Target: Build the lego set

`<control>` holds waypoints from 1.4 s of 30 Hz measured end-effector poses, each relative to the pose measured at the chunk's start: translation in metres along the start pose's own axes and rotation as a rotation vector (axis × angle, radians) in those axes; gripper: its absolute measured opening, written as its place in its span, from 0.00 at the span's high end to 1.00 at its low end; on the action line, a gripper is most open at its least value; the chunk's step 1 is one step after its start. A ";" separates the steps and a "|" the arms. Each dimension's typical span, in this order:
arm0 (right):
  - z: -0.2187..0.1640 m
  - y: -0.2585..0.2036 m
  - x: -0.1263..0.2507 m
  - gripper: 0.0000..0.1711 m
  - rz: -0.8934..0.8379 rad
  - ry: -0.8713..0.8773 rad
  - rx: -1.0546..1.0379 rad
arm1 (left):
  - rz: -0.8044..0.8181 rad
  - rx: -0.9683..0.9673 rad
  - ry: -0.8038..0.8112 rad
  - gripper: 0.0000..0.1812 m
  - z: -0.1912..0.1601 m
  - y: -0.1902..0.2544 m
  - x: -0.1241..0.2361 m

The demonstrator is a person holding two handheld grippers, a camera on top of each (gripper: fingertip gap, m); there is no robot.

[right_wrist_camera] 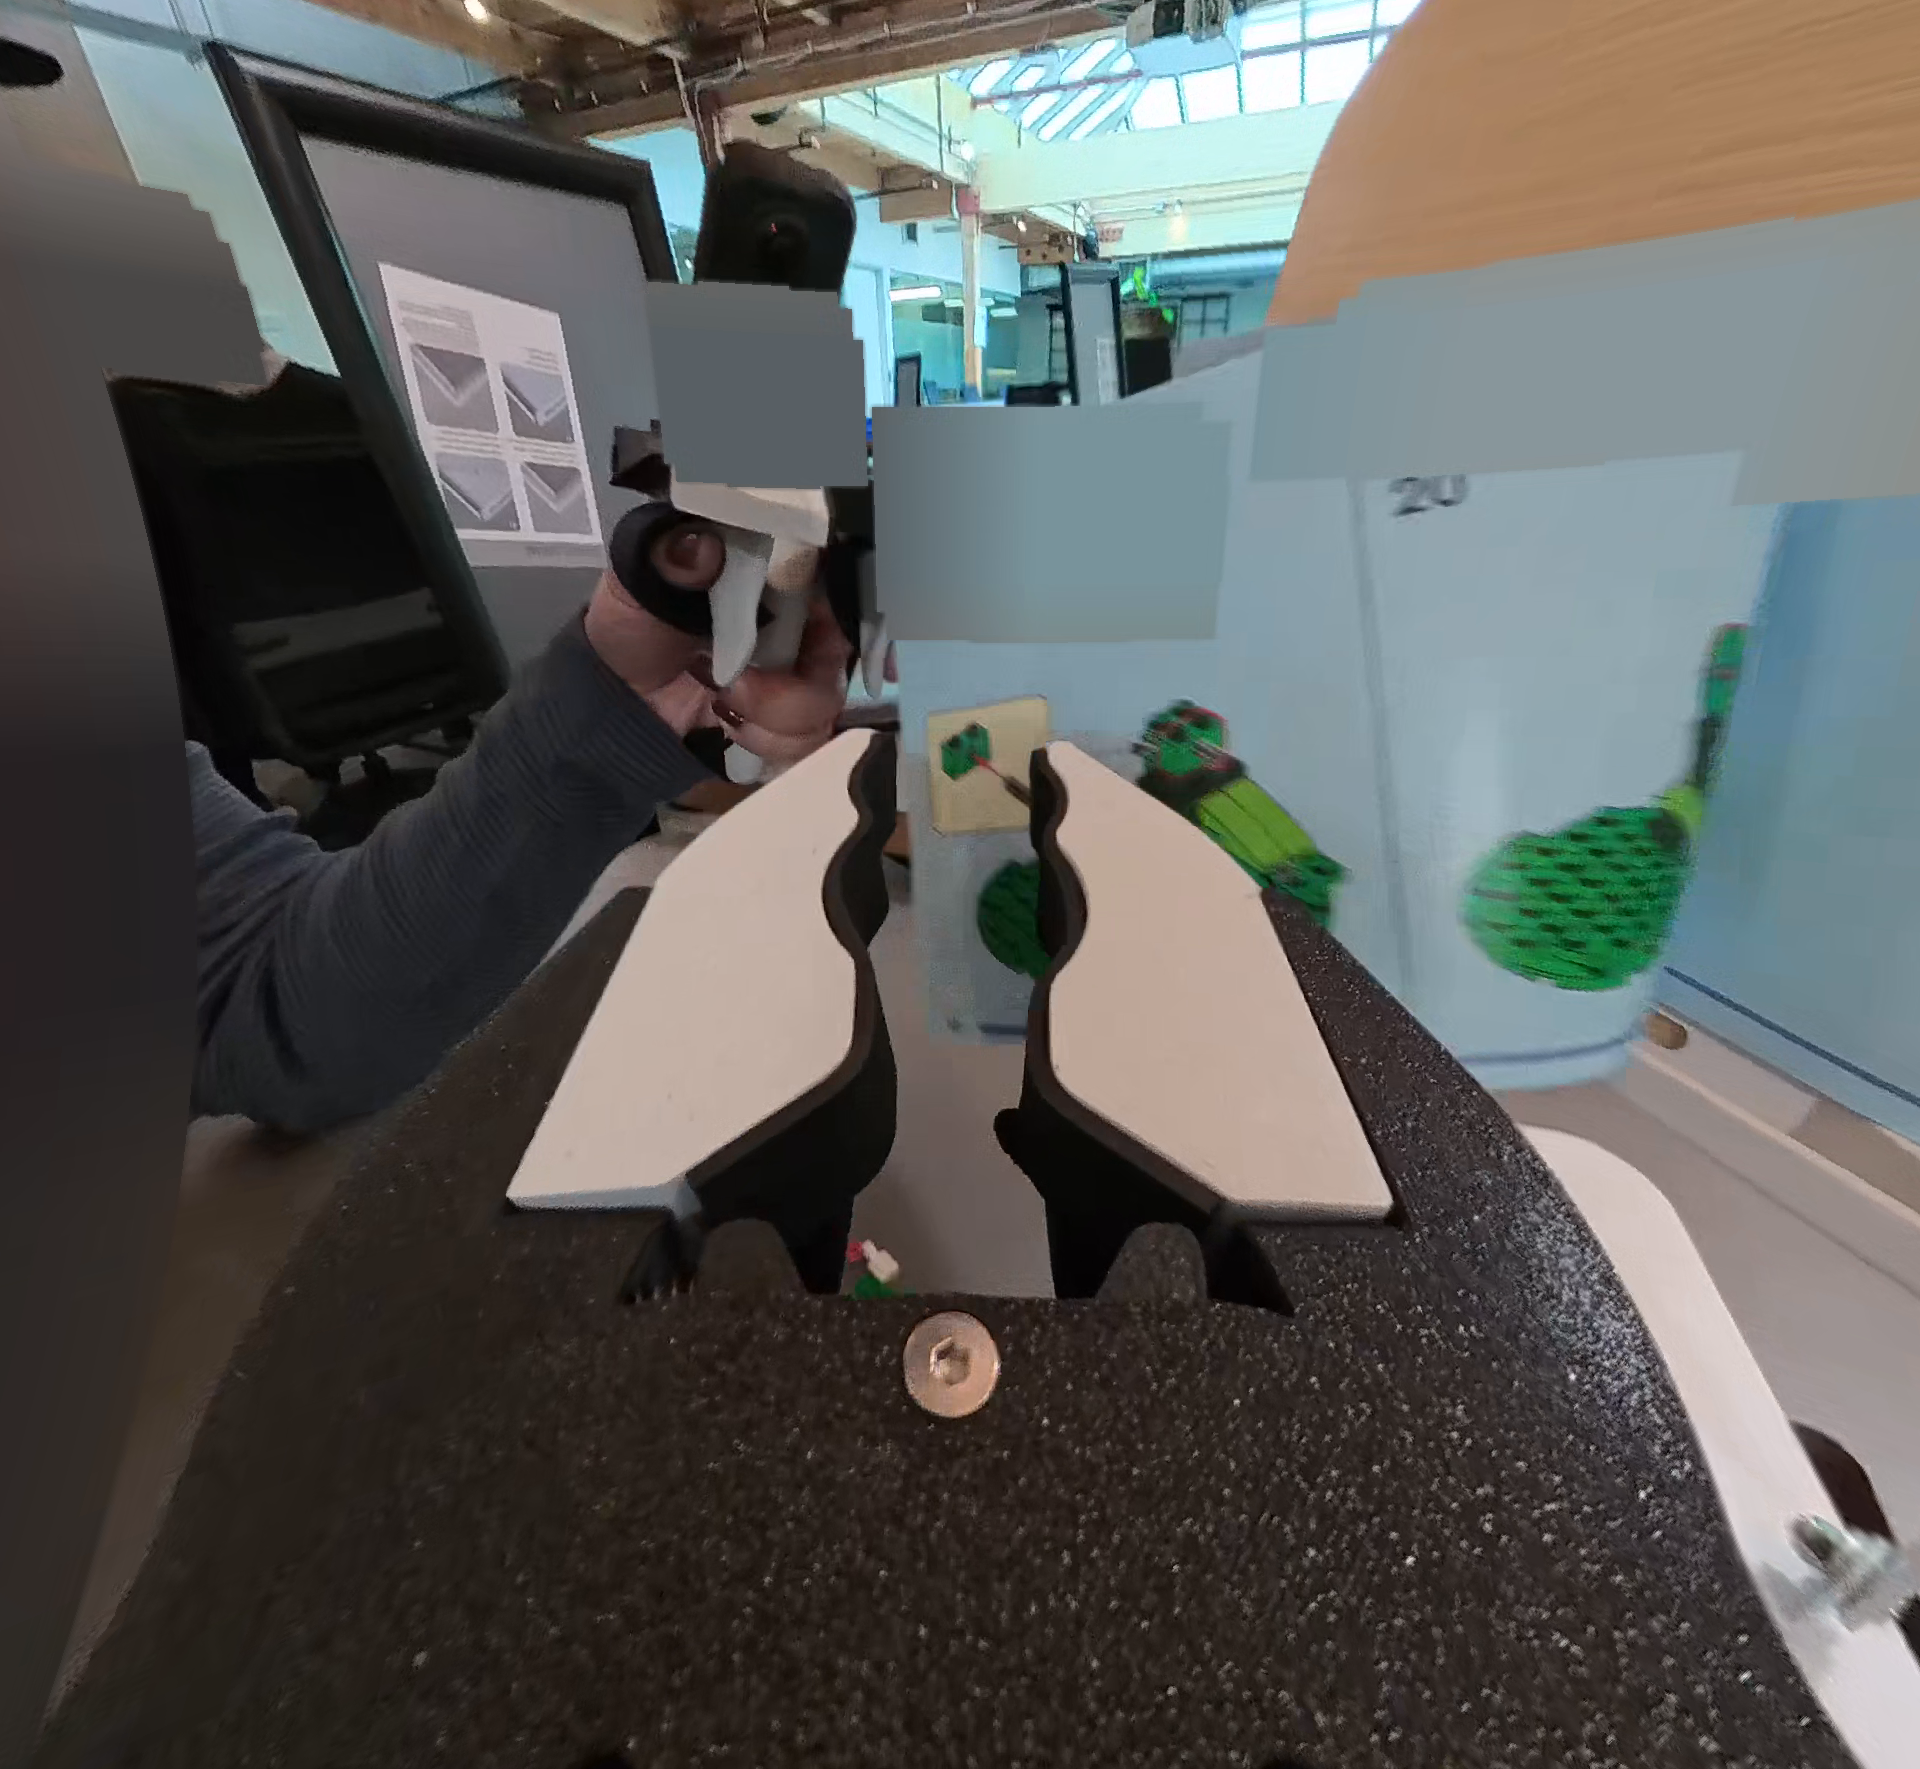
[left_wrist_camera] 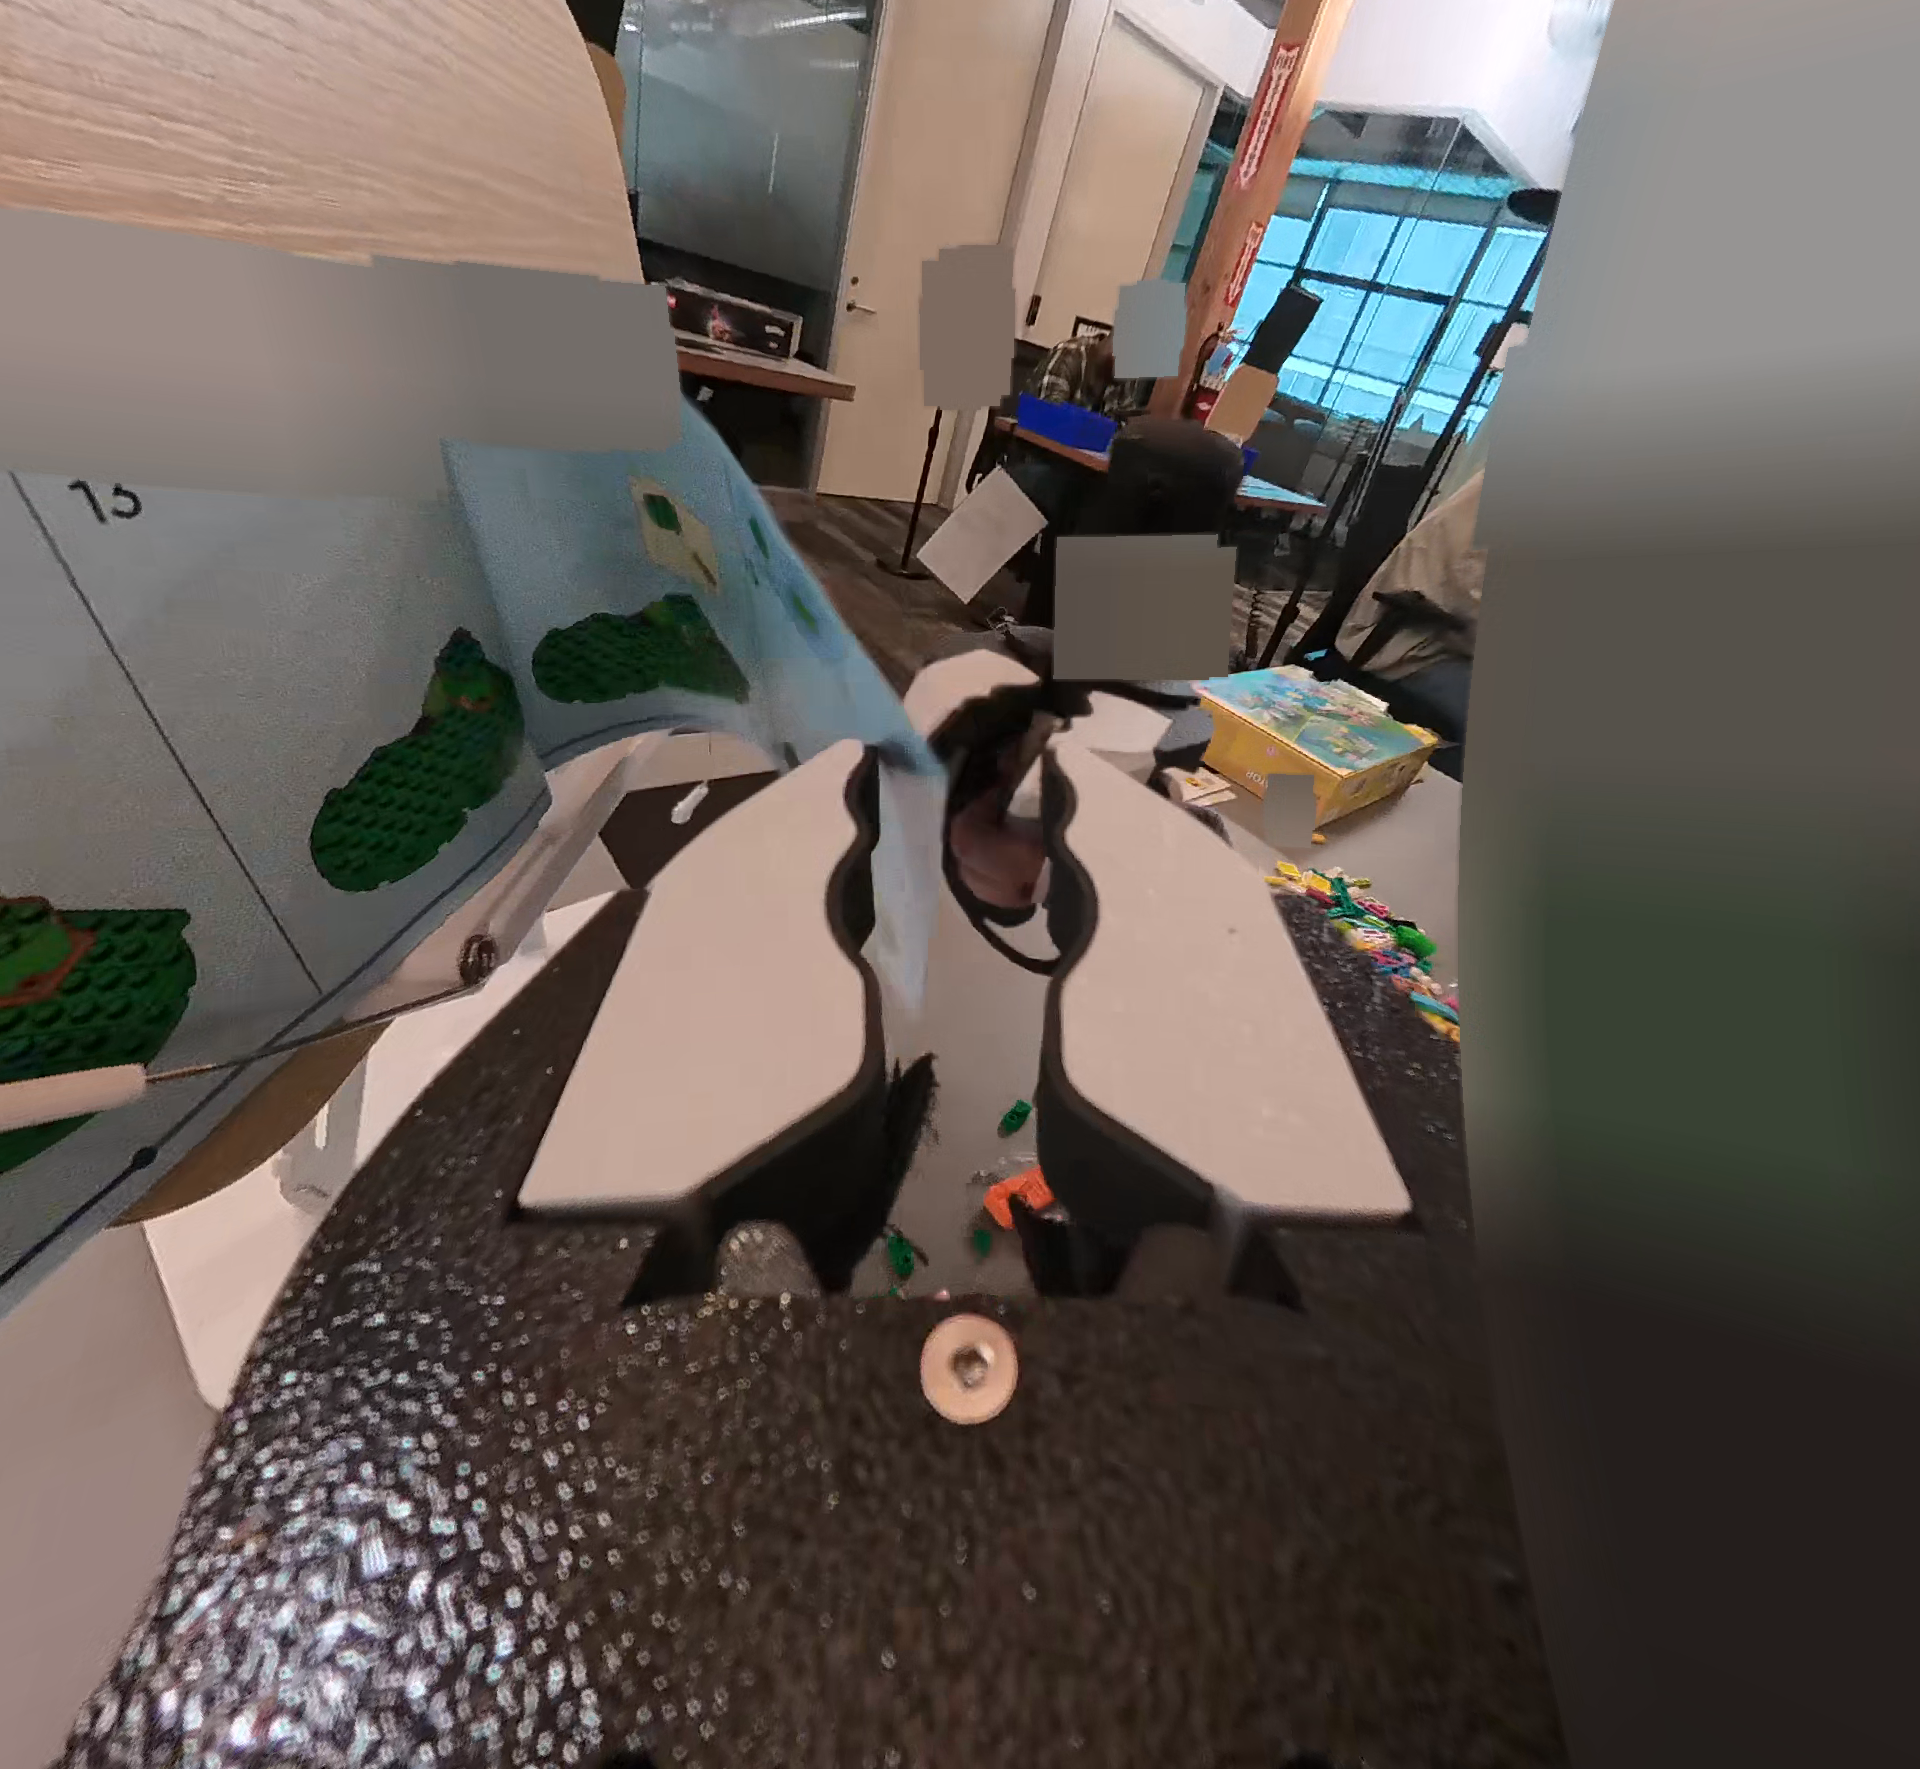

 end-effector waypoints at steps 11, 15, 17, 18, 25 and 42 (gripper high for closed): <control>-0.013 0.012 0.002 0.84 -0.087 -0.079 0.025 | 0.079 -0.007 -0.052 0.89 -0.009 -0.009 -0.004; -0.013 0.020 0.010 0.84 -0.122 -0.050 0.014 | 0.143 -0.050 -0.077 0.90 -0.013 -0.016 -0.008; -0.012 0.022 0.014 0.83 -0.144 -0.035 0.018 | 0.190 -0.066 -0.117 0.89 -0.019 -0.022 -0.010; -0.011 0.024 0.016 0.83 -0.156 -0.028 0.020 | 0.203 -0.072 -0.149 0.87 -0.023 -0.024 -0.011; -0.005 0.030 0.026 0.79 -0.212 0.012 0.030 | 0.219 -0.106 -0.327 0.81 -0.053 -0.031 -0.024; 0.001 0.026 0.025 0.78 -0.175 0.053 0.000 | 0.095 -0.258 -0.133 1.00 -0.028 -0.006 -0.031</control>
Point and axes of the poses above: each gripper's, where its closed fingertips meet, x back along the fingers, z out of its top, y = z × x across the jaws, the point moved 2 cm from there along x, back along the fingers, and after that the axes turned 7 degrees about x, right-handed, at the moved point
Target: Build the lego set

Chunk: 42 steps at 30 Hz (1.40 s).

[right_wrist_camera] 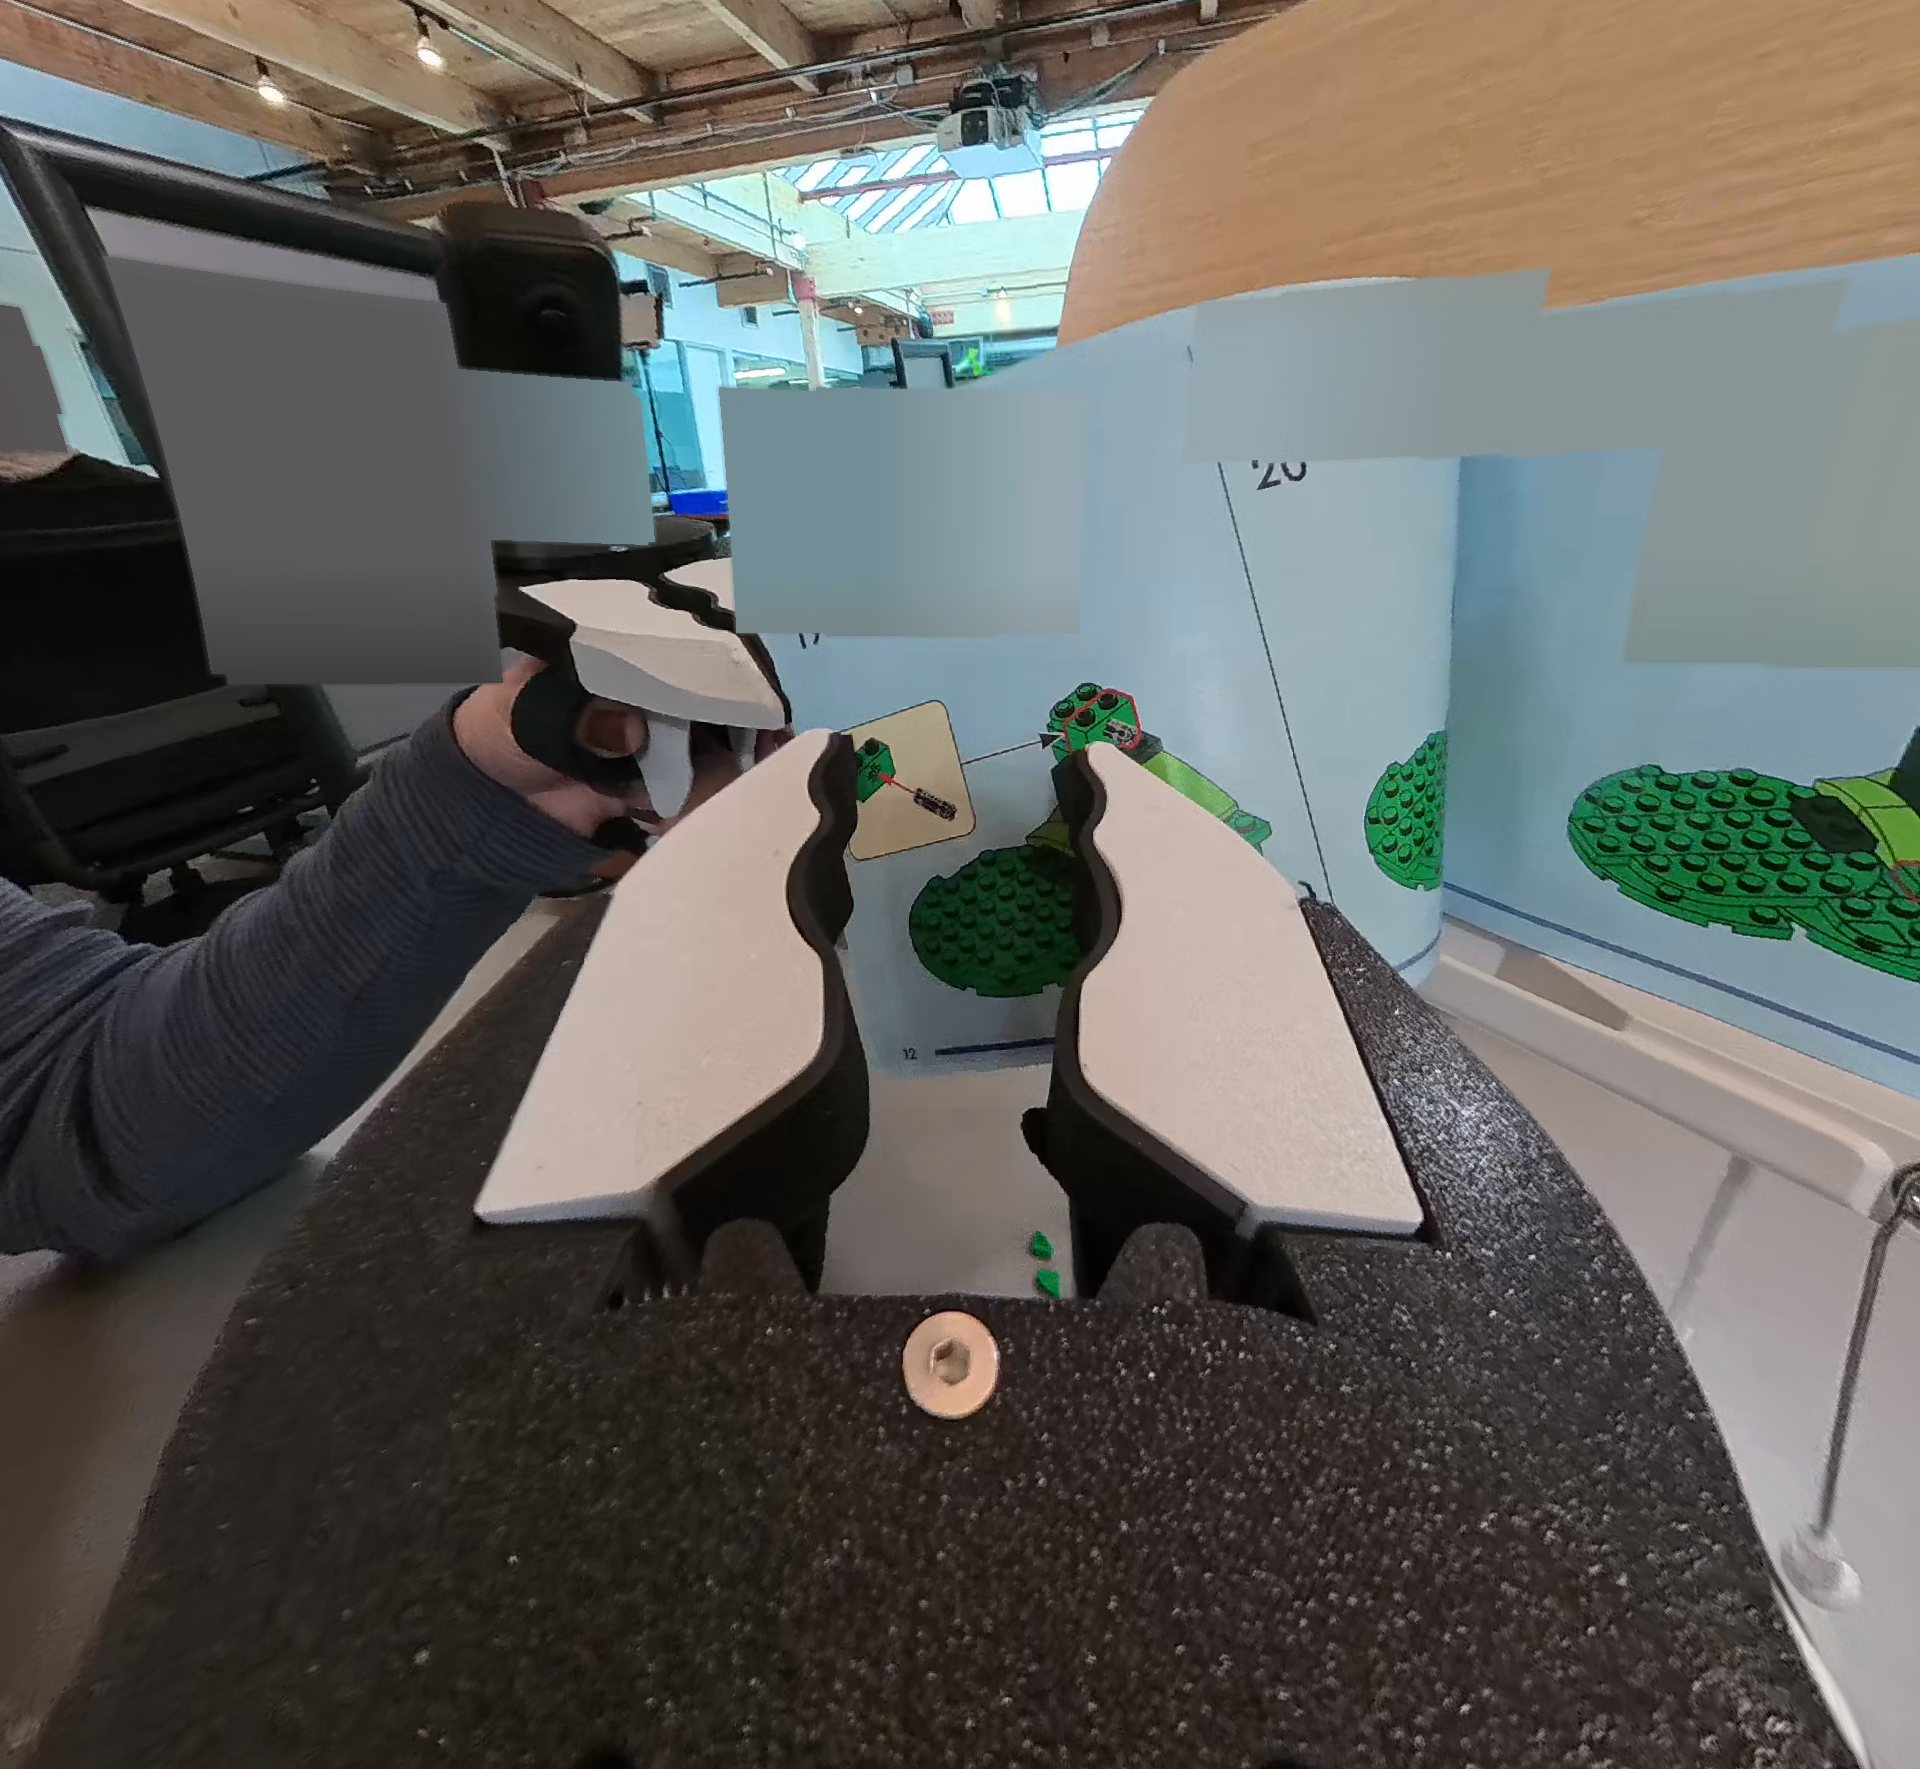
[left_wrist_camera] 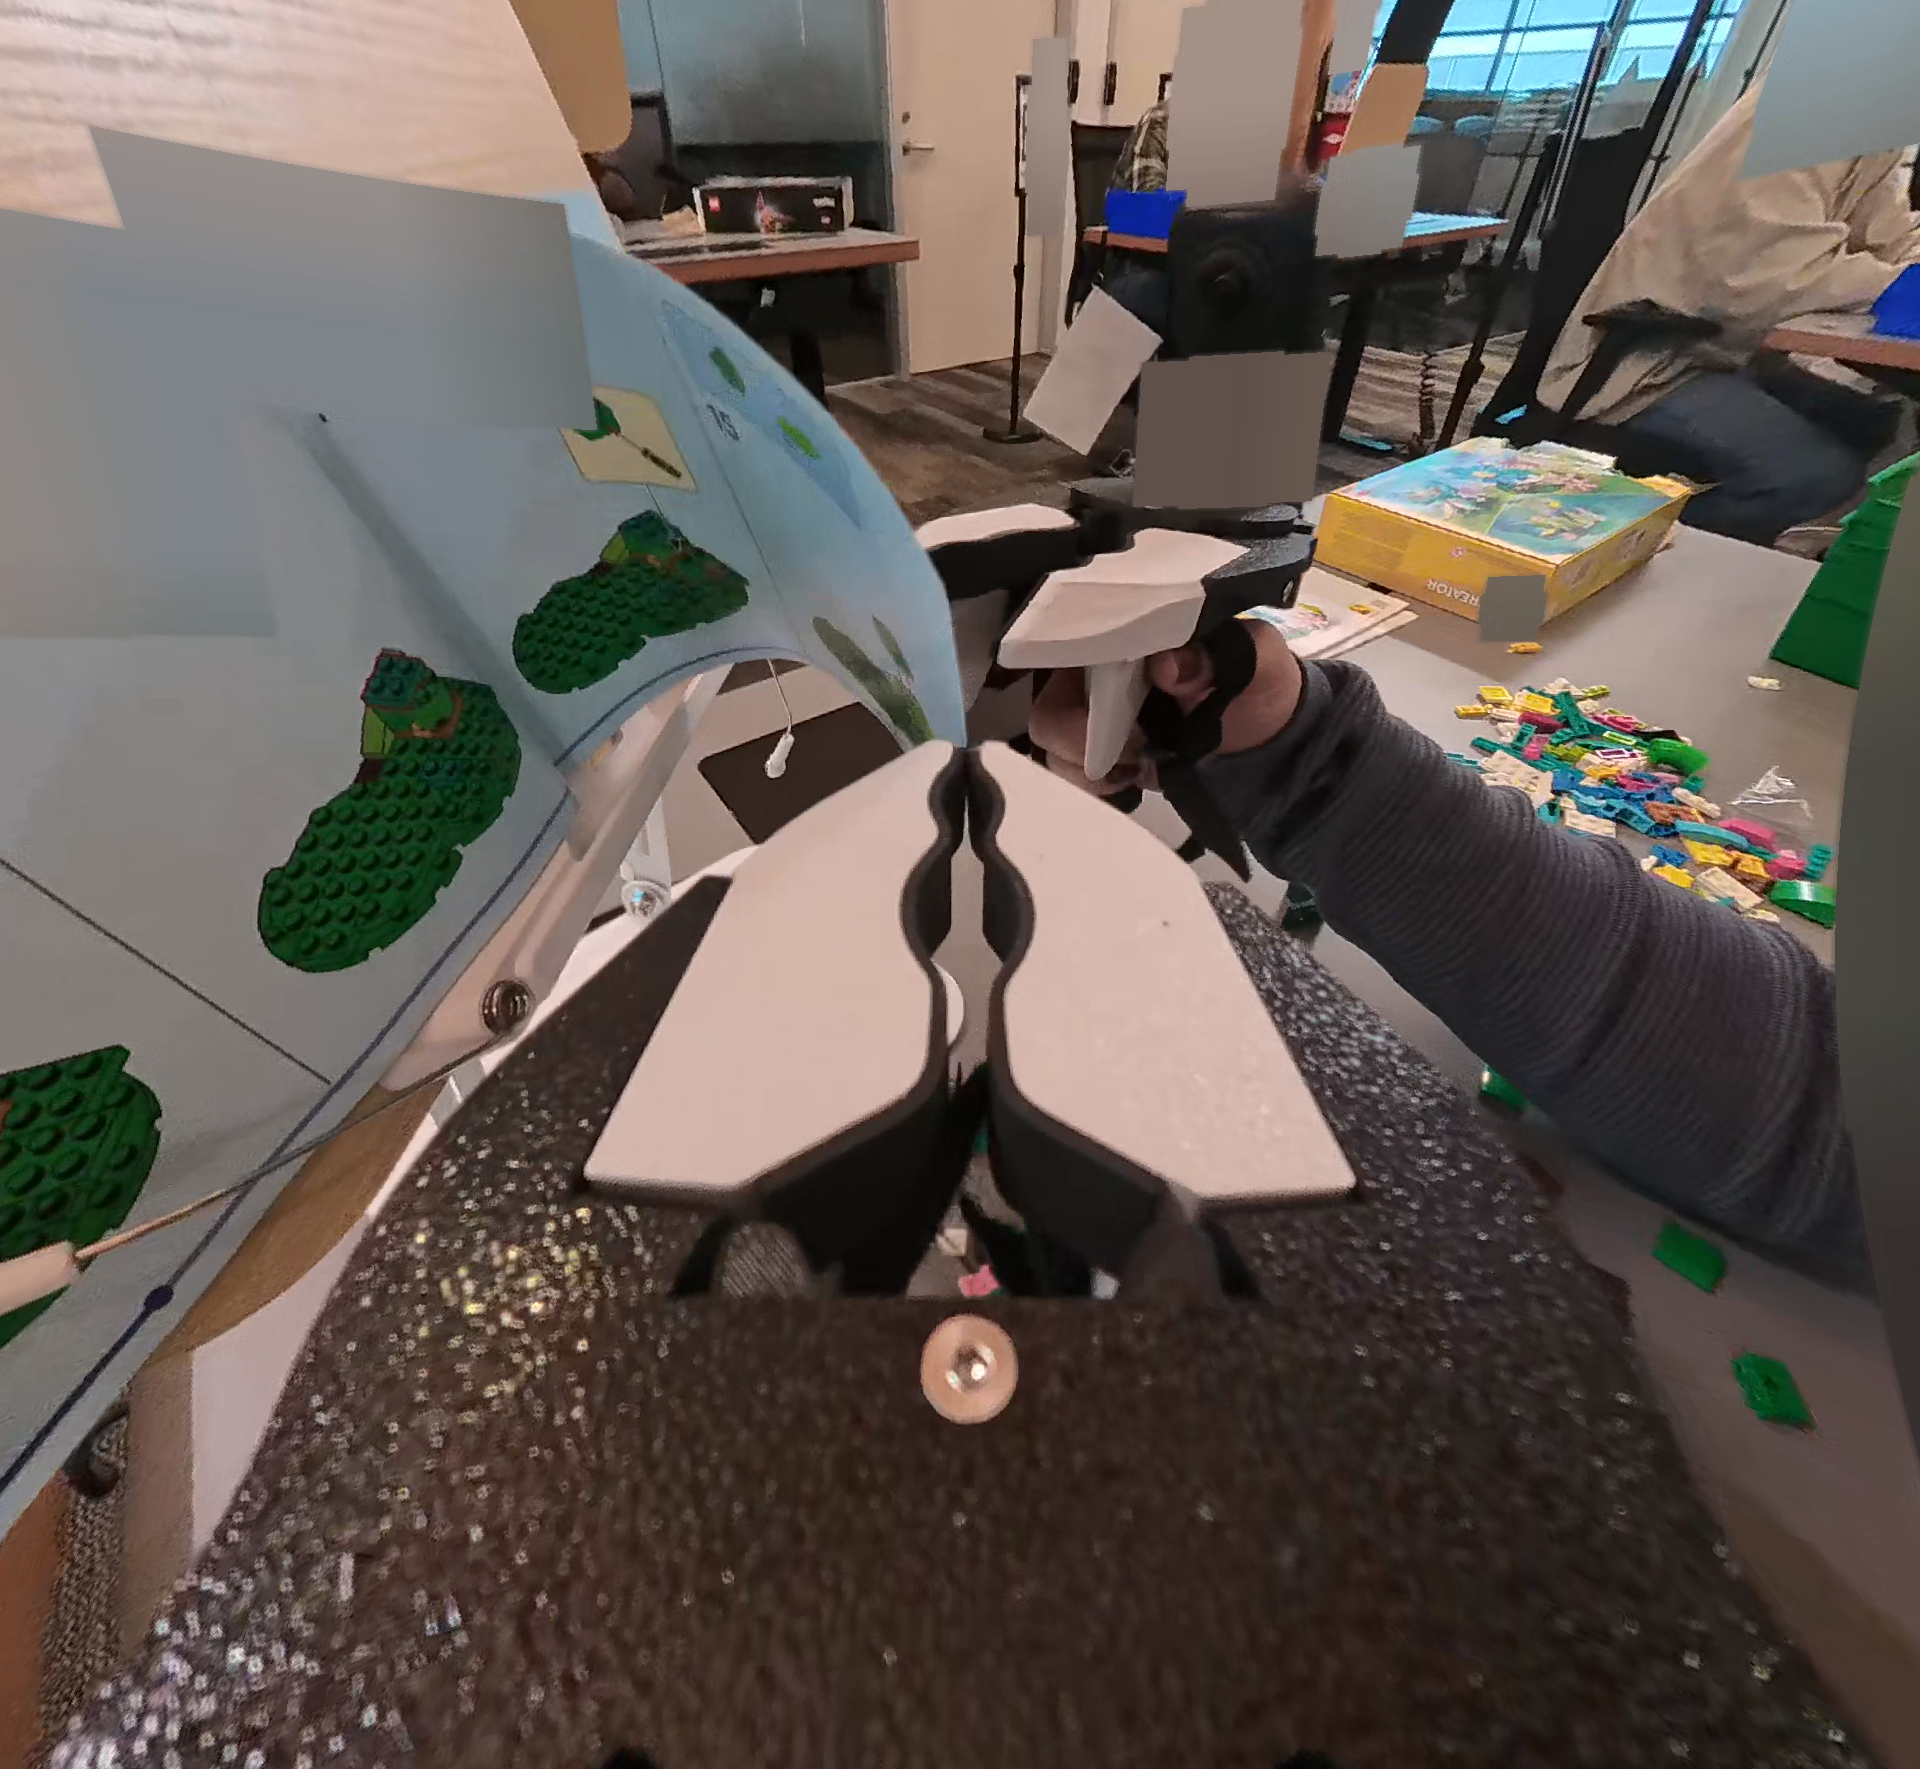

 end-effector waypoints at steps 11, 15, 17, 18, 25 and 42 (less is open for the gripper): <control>0.005 0.002 0.002 0.64 -0.134 -0.111 0.190 | 0.018 -0.030 0.041 1.00 0.006 0.002 -0.005; 0.006 -0.002 -0.001 0.62 -0.170 -0.187 0.285 | 0.024 -0.039 0.031 1.00 0.005 0.003 -0.007; 0.005 -0.003 -0.003 0.62 -0.180 -0.216 0.314 | 0.019 -0.037 0.029 1.00 0.005 0.004 -0.007; 0.003 -0.003 -0.003 0.61 -0.186 -0.240 0.328 | 0.017 -0.036 0.029 1.00 0.005 0.004 -0.007; -0.003 0.003 -0.003 0.63 -0.247 -0.316 0.378 | 0.026 -0.041 0.026 1.00 0.006 0.003 -0.005; 0.032 -0.005 0.015 0.40 -0.321 -0.237 0.520 | 0.061 -0.034 0.035 1.00 0.006 -0.002 -0.006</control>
Point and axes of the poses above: each gripper's, where its closed fingertips meet, x back along the fingers, z out of its top, y = z × x across the jaws, the point moved 2 cm from there along x, back along the fingers, and after that the axes turned 7 degrees about x, right-handed, at the moved point
